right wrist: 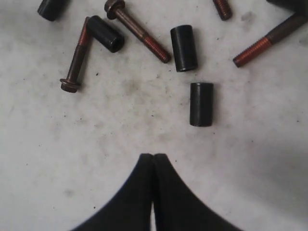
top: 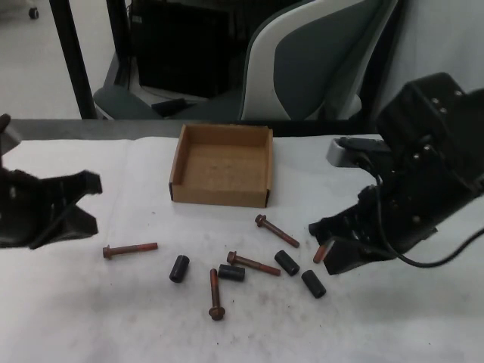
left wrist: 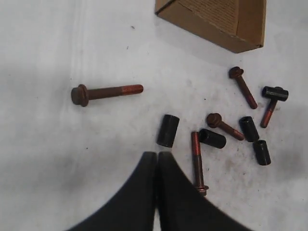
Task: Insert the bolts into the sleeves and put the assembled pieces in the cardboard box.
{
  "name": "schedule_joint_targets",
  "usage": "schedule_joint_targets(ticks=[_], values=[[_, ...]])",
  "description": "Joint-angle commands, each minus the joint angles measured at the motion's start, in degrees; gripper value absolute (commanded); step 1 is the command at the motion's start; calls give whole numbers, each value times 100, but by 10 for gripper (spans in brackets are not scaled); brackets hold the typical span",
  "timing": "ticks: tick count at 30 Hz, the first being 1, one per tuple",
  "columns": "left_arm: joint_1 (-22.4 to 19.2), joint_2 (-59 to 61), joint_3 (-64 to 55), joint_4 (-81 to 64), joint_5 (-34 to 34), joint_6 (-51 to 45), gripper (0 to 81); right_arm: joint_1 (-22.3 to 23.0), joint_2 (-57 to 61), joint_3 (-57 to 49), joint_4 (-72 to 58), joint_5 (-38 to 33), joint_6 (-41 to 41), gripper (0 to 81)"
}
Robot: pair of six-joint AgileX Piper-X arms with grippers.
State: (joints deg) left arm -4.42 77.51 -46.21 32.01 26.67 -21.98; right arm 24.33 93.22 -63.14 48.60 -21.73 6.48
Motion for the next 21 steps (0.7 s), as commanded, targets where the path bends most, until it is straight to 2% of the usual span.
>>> schedule_joint_targets(ticks=[1,9,12,17,21], values=[[-86,349,-366,332,-2,-117,8,13,167,-158,113,-42,-43,2],[-187,1181,-1132,1044,-325,-115,8,13,449,-164,201,-42,-18,5],[-255,1406,-1377,1208,-445,-115,8,13,505,-164,199,-42,-3,79],[-359,1651,-1606,1198,-472,-115,8,13,520,-164,127,-12,-3,307],[-358,1759,-1723,1155,-478,-115,8,13,520,-164,-86,114,101,337]])
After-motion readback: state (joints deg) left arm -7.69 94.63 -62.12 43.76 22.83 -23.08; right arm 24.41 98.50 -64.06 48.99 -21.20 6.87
